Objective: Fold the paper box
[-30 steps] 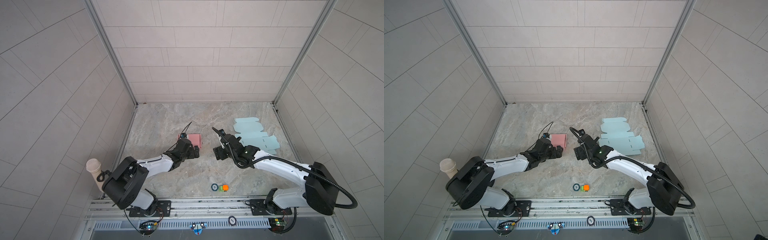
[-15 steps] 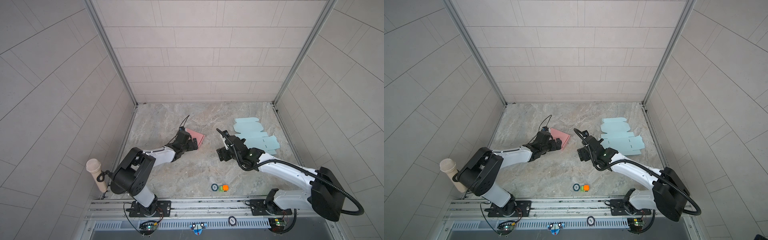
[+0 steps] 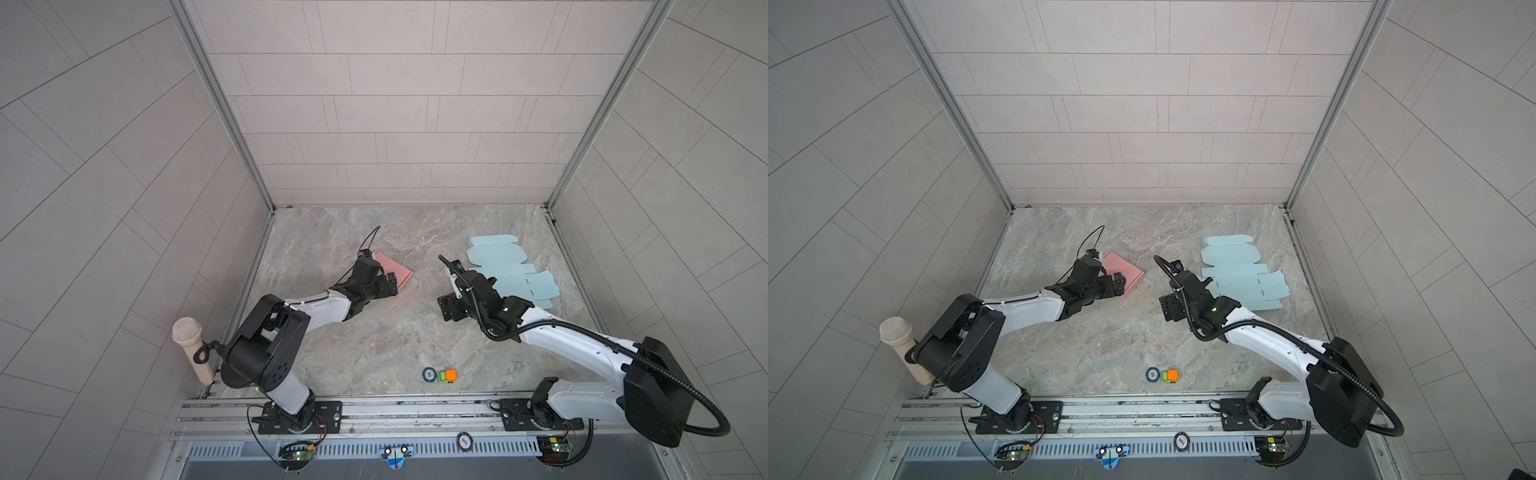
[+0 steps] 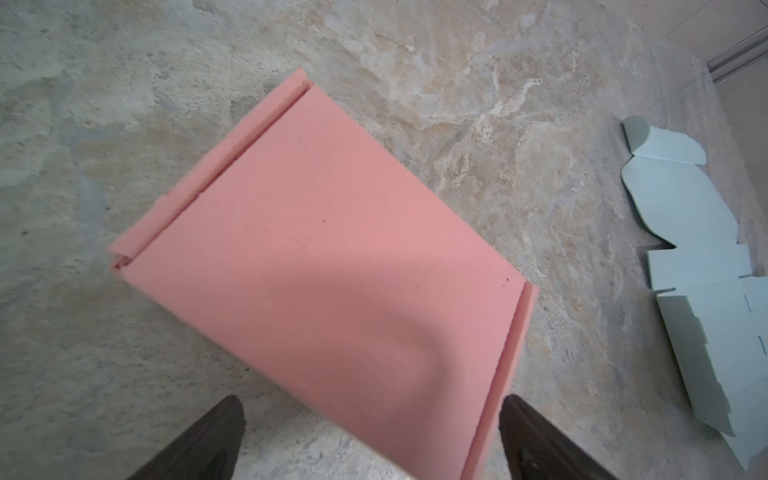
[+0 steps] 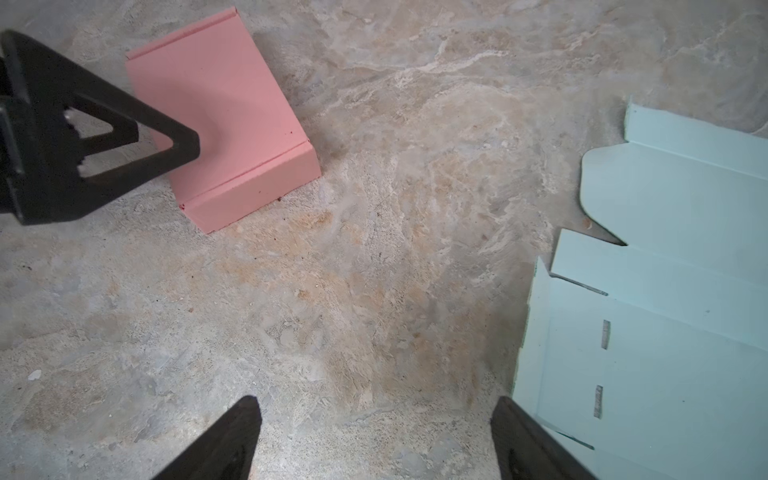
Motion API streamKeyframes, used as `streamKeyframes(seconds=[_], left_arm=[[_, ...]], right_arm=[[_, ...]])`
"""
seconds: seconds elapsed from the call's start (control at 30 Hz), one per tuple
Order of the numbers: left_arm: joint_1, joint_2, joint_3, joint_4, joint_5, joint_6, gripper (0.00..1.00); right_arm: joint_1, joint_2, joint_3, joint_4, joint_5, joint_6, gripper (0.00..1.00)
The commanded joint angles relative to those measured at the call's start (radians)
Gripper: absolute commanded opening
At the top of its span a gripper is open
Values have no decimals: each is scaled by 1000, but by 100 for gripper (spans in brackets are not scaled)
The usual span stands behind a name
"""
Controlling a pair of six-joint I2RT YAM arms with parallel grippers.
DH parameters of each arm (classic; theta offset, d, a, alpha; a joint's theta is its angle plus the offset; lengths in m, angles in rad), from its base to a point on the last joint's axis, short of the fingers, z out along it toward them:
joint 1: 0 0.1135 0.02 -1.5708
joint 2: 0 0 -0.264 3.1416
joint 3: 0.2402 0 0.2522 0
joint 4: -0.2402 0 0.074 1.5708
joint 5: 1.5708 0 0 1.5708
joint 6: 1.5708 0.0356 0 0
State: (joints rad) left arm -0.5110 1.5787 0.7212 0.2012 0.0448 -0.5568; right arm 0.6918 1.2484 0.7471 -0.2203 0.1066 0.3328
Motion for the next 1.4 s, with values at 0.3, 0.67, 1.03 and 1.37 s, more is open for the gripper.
streamKeyframes(seconds=[0.3, 0.67, 1.03, 1.37], left_arm=[[-3, -86, -114, -54, 49, 54, 79], [-35, 37, -19, -16, 35, 32, 67], [-34, 162, 105, -19, 0, 16, 65], [-29, 265, 276, -84, -32, 22, 66]], right_arm=[[-10, -21, -11, 25, -42, -5, 89], [-27, -31, -23, 30, -44, -3, 89], [-42, -38, -27, 28, -51, -6, 89], [-57, -41, -32, 31, -66, -6, 89]])
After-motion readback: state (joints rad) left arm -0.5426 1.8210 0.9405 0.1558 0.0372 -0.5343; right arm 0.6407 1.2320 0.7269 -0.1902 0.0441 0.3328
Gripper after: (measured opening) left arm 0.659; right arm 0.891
